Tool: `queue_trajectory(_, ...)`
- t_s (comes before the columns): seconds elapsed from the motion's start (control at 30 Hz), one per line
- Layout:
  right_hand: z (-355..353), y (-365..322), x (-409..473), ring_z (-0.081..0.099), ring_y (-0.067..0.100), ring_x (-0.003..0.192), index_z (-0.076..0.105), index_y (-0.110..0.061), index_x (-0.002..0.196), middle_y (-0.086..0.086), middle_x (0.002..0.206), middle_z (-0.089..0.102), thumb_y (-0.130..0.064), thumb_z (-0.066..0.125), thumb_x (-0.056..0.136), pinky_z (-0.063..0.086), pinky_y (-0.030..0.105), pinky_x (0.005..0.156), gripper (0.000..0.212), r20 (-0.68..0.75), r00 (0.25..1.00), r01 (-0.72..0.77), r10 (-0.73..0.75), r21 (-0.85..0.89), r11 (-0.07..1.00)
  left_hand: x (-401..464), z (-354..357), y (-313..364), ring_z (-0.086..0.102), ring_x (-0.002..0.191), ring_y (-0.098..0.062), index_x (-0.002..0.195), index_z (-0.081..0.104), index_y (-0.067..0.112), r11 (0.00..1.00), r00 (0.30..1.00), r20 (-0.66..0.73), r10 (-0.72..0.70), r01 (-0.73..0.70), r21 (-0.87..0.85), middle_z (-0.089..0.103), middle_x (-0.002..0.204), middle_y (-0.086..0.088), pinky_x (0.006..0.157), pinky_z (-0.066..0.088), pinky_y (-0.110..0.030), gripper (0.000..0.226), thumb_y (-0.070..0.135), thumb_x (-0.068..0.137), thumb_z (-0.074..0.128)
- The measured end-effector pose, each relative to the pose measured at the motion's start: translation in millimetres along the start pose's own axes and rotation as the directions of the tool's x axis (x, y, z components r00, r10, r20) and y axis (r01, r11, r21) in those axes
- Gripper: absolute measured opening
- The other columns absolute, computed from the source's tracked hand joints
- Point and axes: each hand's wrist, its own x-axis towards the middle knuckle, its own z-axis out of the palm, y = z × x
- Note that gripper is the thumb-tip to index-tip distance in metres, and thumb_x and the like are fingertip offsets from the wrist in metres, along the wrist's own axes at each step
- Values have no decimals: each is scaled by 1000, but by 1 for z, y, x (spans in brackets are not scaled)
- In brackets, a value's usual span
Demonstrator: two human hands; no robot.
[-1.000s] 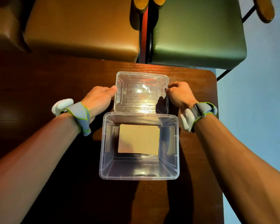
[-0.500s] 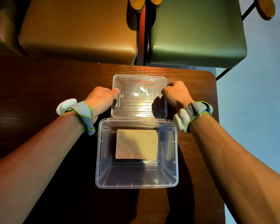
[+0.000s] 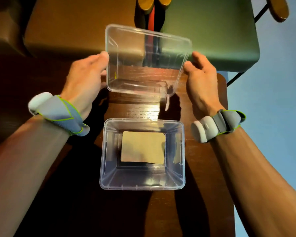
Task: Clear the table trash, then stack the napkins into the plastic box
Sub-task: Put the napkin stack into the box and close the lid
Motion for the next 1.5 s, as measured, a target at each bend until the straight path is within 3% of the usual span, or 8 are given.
queue_trajectory(0.2, -13, -15, -62, 62, 18, 123, 52, -18, 143, 10, 135, 64, -23, 43, 106, 48, 28, 105, 38, -58, 991, 133, -121, 310, 941, -55, -22, 18, 66, 106, 6, 100, 72, 27, 978, 986, -39, 160, -164, -128, 75, 94, 26, 90, 47, -26, 36, 41, 104, 38)
queue_trajectory(0.3, -19, -8, -94, 66, 14, 105, 63, -22, 121, 4, 115, 69, -28, 39, 106, 50, 20, 85, 29, -68, 990, 141, -124, 406, 903, -77, -31, 9, 64, 120, -2, 110, 69, 26, 958, 978, -63, 197, -206, -200, 75, 107, 22, 96, 49, -30, 36, 44, 100, 39)
queue_trajectory(0.43, -22, 7, -131, 68, 11, 95, 63, -17, 103, 1, 100, 71, -31, 44, 101, 51, 21, 78, 24, -95, 993, 112, -74, 499, 859, -106, -42, -14, 63, 125, -10, 109, 70, 26, 926, 954, -77, 291, -301, -230, 75, 114, 14, 99, 52, -31, 35, 45, 99, 42)
queue_trajectory(0.67, -24, 35, -177, 66, 10, 95, 71, -13, 91, -1, 99, 74, -28, 58, 98, 52, 33, 89, 21, -184, 983, 87, -28, 324, 942, -141, -53, -54, 63, 126, -20, 118, 69, 19, 908, 953, -70, 293, -301, -291, 72, 127, -3, 102, 51, -31, 35, 38, 101, 46)
queue_trajectory(0.9, -26, 65, -204, 69, 5, 107, 69, -5, 83, -1, 112, 72, -4, 73, 87, 52, 18, 94, 6, -240, 969, 95, -54, 163, 982, -163, -55, -91, 59, 130, -17, 123, 69, 9, 961, 974, -32, 225, -227, -155, 67, 134, -2, 114, 43, -45, 37, 30, 100, 49)
queue_trajectory(1.13, -23, 86, -221, 66, 11, 116, 67, -19, 87, -2, 120, 69, -6, 74, 86, 52, 34, 103, 15, -229, 970, 105, -85, 74, 992, -182, -47, -111, 50, 132, 5, 134, 58, -3, 973, 974, 2, 227, -227, 53, 55, 144, -7, 103, 38, -7, 35, 2, 100, 52)
queue_trajectory(1.4, -22, 95, -224, 64, 11, 117, 67, -19, 94, -4, 122, 68, -4, 72, 86, 52, 39, 104, 18, -229, 971, 63, -61, 4, 998, -185, -43, -125, 45, 125, 23, 136, 57, -1, 957, 976, 21, 218, -218, 190, 52, 145, -1, 100, 34, 1, 39, -3, 97, 55)
queue_trajectory(1.5, -20, 95, -224, 63, 10, 118, 66, -21, 94, -5, 122, 67, -5, 71, 87, 51, 38, 104, 18, -218, 974, 48, -54, -33, 998, -186, -42, -128, 46, 126, 19, 137, 57, 0, 963, 982, 8, 189, -187, 195, 52, 145, 0, 97, 35, 3, 41, -3, 96, 56)
